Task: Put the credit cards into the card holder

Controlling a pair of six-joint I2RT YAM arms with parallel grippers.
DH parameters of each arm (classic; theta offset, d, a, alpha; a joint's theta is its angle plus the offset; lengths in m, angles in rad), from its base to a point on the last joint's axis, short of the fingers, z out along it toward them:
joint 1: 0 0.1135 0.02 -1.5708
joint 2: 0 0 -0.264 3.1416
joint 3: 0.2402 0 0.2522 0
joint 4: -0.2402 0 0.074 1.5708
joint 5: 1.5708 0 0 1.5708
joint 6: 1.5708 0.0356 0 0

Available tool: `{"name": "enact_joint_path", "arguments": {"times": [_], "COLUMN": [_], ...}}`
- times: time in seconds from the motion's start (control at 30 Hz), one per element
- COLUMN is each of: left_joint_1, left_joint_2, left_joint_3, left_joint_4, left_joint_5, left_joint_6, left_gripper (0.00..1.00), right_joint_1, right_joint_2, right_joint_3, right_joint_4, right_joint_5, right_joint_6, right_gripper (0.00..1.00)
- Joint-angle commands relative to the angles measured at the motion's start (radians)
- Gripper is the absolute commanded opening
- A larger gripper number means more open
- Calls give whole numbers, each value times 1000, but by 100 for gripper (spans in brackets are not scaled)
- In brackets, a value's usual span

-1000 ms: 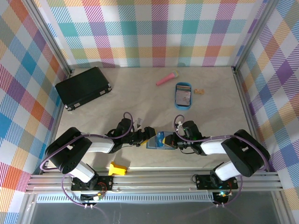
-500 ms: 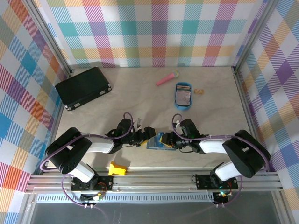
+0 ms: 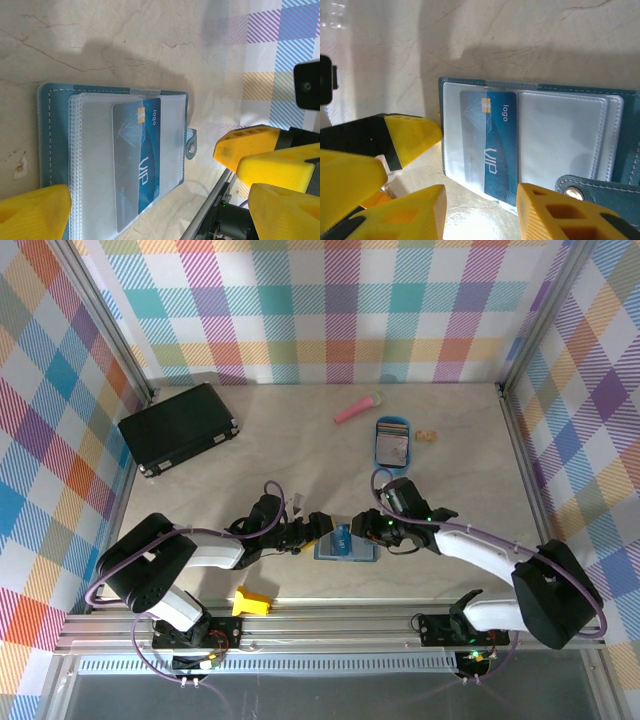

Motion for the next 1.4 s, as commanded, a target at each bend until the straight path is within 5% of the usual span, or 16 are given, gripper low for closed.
{"name": "enact_joint_path", "arguments": {"times": [0.0, 0.37, 0.73, 1.37], "left_joint_1": [-11, -12, -12, -12], "left_joint_2": [-23, -118, -95, -63], "left_joint_3": [-23, -9, -18, -21], "left_joint_4": [1, -202, -156, -116], "left_joint_5": [-44, -123, -107, -100], "left_joint_6": [-8, 50, 44, 44], "left_gripper": [91, 69, 54, 43], "right_joint_1": [26, 79, 110, 124], "right_joint_2": [51, 222, 337, 419], "right_joint_3": [88, 260, 351, 409], "right_joint_4": [-197, -316, -359, -388], "right_joint_5": [87, 121, 135, 142], "right_joint_6": [-19, -42, -55, -76], "right_gripper": [38, 36, 37, 38]}}
